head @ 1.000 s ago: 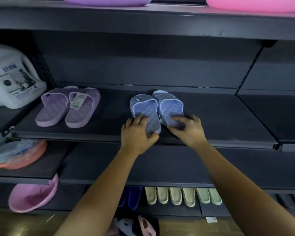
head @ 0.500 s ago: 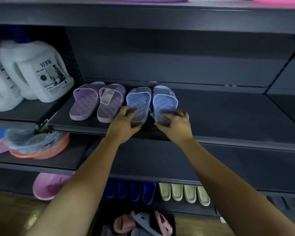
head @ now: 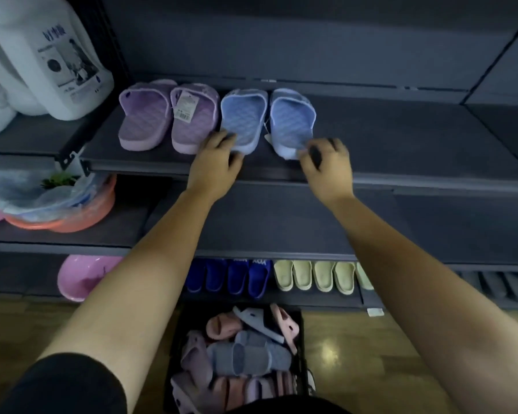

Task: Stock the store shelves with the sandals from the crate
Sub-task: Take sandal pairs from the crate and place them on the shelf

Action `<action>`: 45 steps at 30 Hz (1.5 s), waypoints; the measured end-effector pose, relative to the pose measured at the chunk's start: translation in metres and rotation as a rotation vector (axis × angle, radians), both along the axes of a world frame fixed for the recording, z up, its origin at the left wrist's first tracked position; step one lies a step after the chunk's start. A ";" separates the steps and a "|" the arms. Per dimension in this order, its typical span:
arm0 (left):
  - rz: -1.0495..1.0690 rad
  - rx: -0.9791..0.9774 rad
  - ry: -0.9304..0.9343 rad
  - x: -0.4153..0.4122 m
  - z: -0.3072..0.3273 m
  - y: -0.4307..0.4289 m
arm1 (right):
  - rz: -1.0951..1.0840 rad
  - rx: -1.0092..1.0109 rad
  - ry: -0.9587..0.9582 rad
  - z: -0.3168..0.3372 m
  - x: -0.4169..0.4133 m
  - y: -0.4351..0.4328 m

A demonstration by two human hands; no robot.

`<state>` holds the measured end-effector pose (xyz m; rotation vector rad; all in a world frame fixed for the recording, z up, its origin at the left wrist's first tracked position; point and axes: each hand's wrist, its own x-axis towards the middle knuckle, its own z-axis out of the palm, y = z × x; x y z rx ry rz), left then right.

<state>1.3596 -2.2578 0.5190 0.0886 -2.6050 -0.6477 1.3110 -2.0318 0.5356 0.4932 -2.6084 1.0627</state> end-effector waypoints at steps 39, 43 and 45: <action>0.419 0.410 -0.830 0.316 -0.569 -0.019 | -0.373 -0.349 -1.202 -0.591 0.158 -0.040; 0.404 0.421 -0.815 0.321 -0.578 -0.017 | -0.486 -0.352 -1.126 -0.601 0.169 -0.043; 0.408 0.423 -0.819 0.325 -0.580 -0.017 | -0.512 -0.440 -1.101 -0.597 0.182 -0.046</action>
